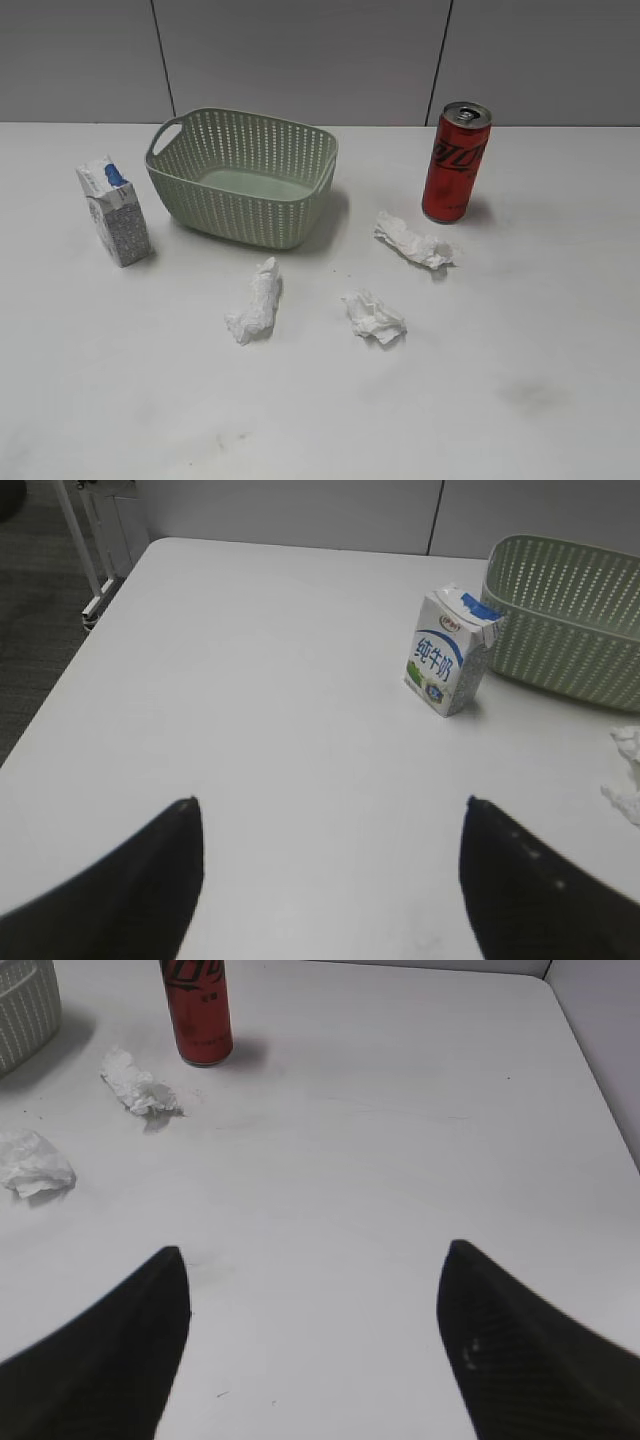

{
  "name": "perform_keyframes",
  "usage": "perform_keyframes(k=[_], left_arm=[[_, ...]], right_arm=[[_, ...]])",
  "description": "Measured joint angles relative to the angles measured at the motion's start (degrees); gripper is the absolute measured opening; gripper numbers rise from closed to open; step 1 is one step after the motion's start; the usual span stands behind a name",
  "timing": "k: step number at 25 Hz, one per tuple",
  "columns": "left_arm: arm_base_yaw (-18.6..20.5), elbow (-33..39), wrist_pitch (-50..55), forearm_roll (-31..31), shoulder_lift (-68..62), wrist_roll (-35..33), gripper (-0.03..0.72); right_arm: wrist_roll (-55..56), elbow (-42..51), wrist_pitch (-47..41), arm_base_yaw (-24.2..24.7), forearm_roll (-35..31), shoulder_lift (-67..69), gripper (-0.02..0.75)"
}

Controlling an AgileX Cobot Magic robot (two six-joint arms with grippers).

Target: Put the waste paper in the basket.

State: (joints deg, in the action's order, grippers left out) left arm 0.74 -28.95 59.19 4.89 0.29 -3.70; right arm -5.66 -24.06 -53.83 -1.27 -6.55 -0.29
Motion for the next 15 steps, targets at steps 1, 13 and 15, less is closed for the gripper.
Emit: perform_keyframes(k=[1, 13, 15], left_arm=[[0.0, 0.0, 0.0, 0.0, 0.0, 0.0, 0.591], [0.0, 0.0, 0.0, 0.0, 0.0, 0.0, 0.591], [0.0, 0.0, 0.0, 0.0, 0.0, 0.0, 0.591]], right_arm=[[0.0, 0.0, 0.0, 0.0, 0.0, 0.0, 0.584], [-0.1, -0.2, 0.3, 0.0, 0.0, 1.5, 0.584], [-0.7, -0.7, 1.1, 0.0, -0.2, 4.8, 0.584]])
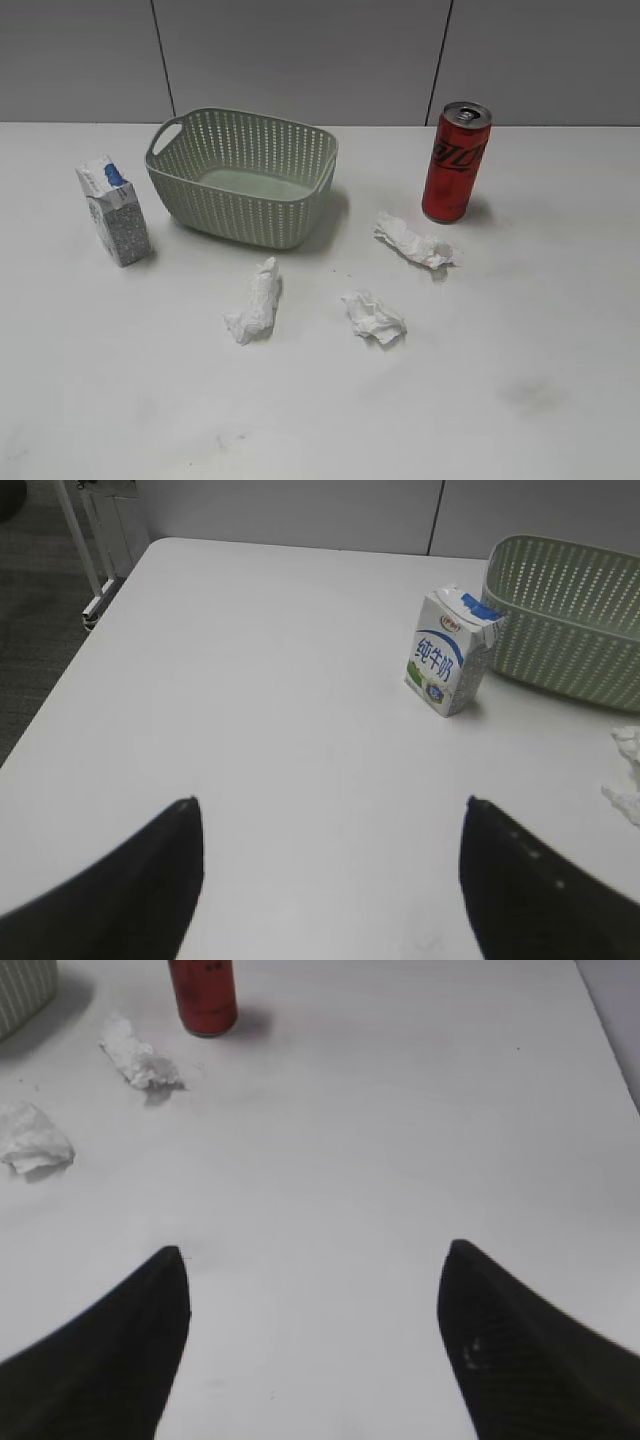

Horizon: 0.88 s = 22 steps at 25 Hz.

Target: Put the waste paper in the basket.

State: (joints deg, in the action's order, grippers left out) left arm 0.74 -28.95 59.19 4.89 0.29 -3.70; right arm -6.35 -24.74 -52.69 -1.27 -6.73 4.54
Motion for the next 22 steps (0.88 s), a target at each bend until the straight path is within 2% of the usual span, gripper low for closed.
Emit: perform_keyframes(k=[12, 22], left_arm=[[0.0, 0.0, 0.0, 0.0, 0.0, 0.0, 0.591], [0.0, 0.0, 0.0, 0.0, 0.0, 0.0, 0.591]], right_arm=[[-15.4, -4.4, 10.7, 0.0, -9.0, 32.0, 0.583], [-19.6, -17.8, 14.9, -0.1, -11.5, 60.1, 0.584]])
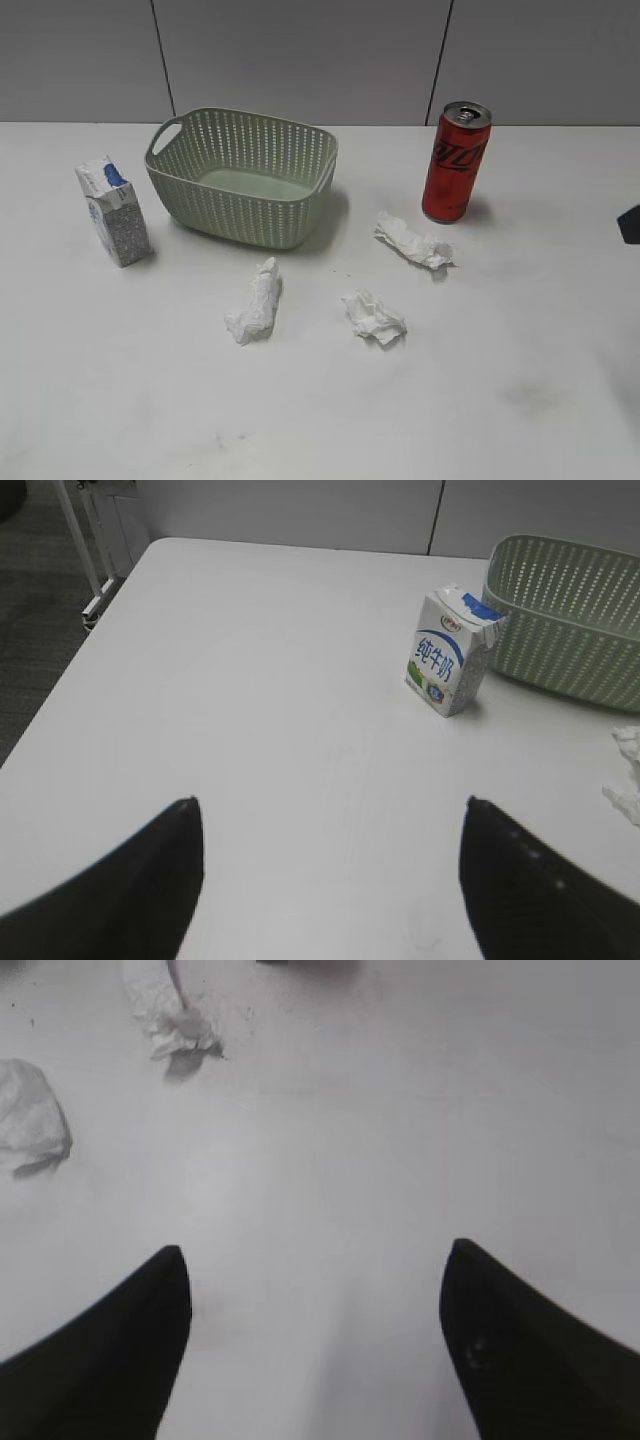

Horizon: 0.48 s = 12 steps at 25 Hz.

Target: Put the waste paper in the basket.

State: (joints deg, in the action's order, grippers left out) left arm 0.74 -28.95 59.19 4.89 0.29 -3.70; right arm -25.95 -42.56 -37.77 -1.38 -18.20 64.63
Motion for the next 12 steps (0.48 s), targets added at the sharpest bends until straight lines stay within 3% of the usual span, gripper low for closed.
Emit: perform_keyframes(k=[4, 12], left_arm=[[0.0, 0.0, 0.0, 0.0, 0.0, 0.0, 0.591], [0.0, 0.0, 0.0, 0.0, 0.0, 0.0, 0.591]], right_arm=[[-0.2, -5.4, 1.1, -3.9, 0.9, 9.2, 0.584], [0.0, -11.1, 8.8, -17.0, 2.1, 24.1, 0.583]])
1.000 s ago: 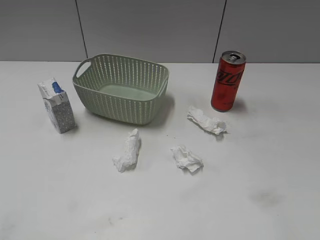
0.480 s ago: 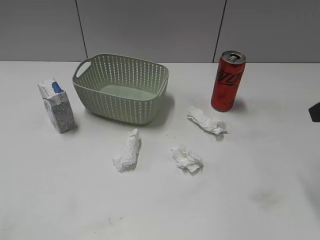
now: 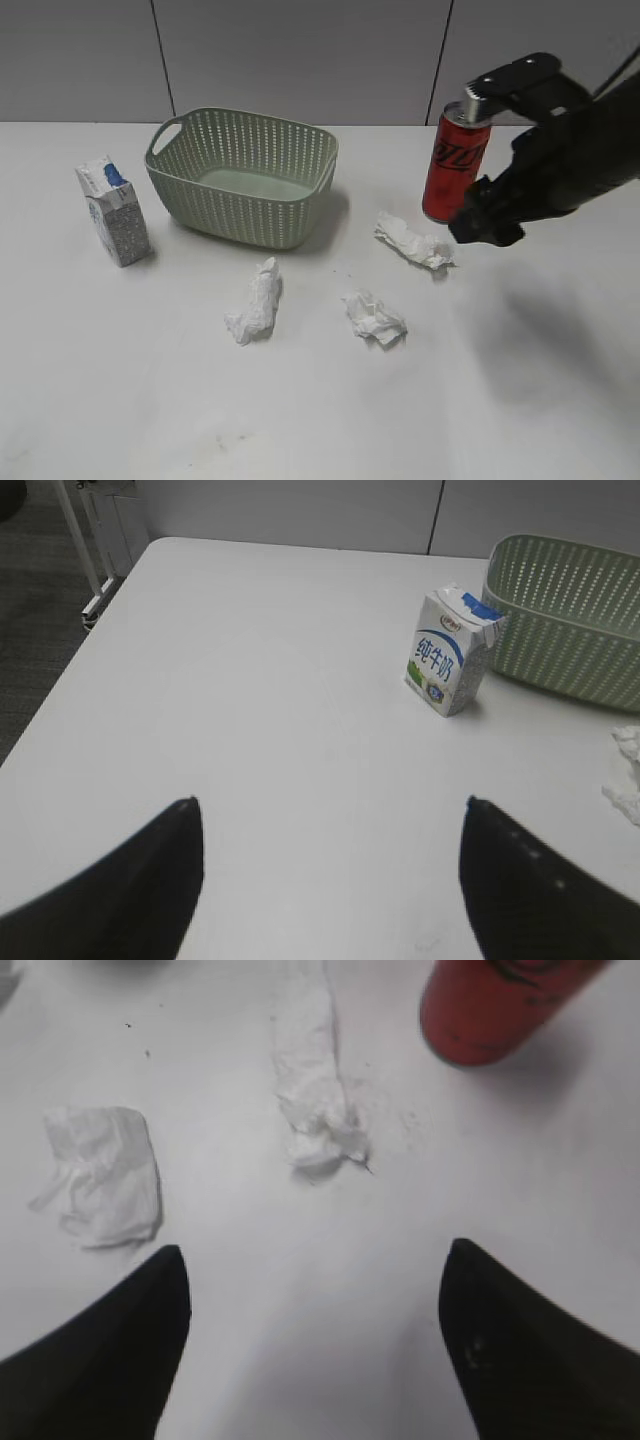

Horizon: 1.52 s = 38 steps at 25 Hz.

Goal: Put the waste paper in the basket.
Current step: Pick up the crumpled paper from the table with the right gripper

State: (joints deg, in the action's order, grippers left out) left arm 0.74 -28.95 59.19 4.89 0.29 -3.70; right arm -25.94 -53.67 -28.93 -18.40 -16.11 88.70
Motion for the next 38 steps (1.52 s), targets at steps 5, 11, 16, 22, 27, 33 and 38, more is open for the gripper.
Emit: perform_keyframes(k=[5, 11, 16, 22, 27, 33, 38], left_arm=[[0.0, 0.0, 0.0, 0.0, 0.0, 0.0, 0.591], [0.0, 0.0, 0.0, 0.0, 0.0, 0.0, 0.591], [0.0, 0.0, 0.0, 0.0, 0.0, 0.0, 0.591], [0.0, 0.0, 0.0, 0.0, 0.0, 0.0, 0.591], [0.0, 0.0, 0.0, 0.0, 0.0, 0.0, 0.591], [0.0, 0.0, 0.0, 0.0, 0.0, 0.0, 0.591], [0.0, 0.0, 0.0, 0.0, 0.0, 0.0, 0.591]], right_arm=[[0.0, -2.4, 9.6, -5.0, 0.1, 7.7, 0.583], [0.2, -2.5, 24.0, -5.7, 0.2, 16.0, 0.584], [0.2, -2.5, 27.6, -5.7, -0.7, 21.1, 0.584], [0.3, -2.6, 31.9, -5.7, -1.3, 26.2, 0.584], [0.2, -2.6, 32.9, -5.7, -1.3, 27.9, 0.533], [0.2, -2.7, 31.5, -5.7, -2.1, 28.0, 0.288], [0.3, -3.3, 27.3, -5.7, -2.2, 27.8, 0.048]])
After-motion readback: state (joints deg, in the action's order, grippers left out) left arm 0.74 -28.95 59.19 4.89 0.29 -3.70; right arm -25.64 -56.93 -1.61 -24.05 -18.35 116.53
